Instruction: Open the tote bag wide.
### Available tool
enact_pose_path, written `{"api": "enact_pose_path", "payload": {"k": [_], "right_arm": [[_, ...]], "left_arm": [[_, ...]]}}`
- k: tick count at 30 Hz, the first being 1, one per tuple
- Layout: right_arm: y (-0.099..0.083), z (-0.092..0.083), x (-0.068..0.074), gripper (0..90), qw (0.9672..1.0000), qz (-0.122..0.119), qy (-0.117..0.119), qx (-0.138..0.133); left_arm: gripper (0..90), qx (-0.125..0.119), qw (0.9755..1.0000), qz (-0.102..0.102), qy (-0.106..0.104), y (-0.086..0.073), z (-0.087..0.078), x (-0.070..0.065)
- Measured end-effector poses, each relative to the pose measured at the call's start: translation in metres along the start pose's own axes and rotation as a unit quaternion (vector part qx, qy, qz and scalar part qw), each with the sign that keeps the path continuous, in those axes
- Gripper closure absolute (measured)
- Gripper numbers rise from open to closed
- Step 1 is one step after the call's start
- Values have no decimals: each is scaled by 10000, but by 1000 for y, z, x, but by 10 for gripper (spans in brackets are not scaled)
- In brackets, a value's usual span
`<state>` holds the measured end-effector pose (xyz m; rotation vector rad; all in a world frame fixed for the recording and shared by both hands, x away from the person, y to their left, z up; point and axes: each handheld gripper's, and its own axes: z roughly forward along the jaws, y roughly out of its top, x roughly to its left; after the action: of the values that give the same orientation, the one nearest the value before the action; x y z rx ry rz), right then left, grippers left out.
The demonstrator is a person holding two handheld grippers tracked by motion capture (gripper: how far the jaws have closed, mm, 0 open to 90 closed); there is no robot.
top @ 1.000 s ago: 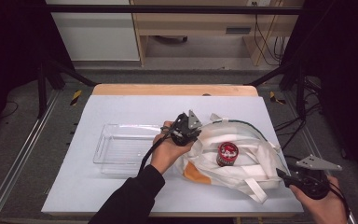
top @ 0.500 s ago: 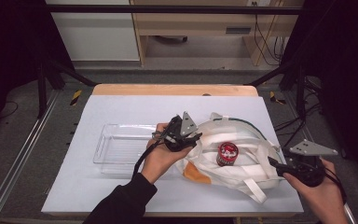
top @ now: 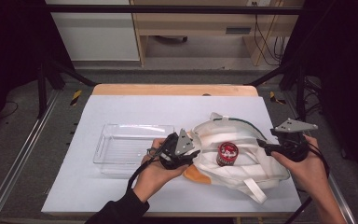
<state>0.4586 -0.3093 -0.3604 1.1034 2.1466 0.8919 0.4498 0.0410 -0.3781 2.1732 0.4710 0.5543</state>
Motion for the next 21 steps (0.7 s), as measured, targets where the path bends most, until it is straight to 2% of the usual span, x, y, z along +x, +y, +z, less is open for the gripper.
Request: {"api": "enact_pose_path", "payload": {"k": [2,5,6,8,9,12,15,19,21], "right_arm": [[0,4,-4,369,10000,38,41,-33],[-1,11,-10,392,9998,170,122,6],[-1,13,-10,394,9998,149,146,41],[-2,18,-11,402,9997,64,199,103],[-2,20,-11,402,9997,71,204,107],[-3,26,-11,399,9996,-10,252,125],[-4,35,-10,404,9993,-96,270,254],[-5,47,-7,468,9982,-233,325,446],[-5,54,-4,500,9975,-284,354,550]], "left_arm": [[551,45,10000,45,-29,0,3,-2],[547,102,9998,-4,-161,-2,12,-6],[547,115,9998,-15,-184,-2,15,-7],[545,85,9993,-166,-311,-4,19,-9],[545,81,9993,-180,-311,-5,20,-10],[545,174,9997,-37,-142,-7,25,-14],[548,148,9998,-96,-119,-10,29,-15],[587,215,9994,-207,-187,-15,37,-16],[621,262,9993,-198,-195,-17,41,-16]]}}
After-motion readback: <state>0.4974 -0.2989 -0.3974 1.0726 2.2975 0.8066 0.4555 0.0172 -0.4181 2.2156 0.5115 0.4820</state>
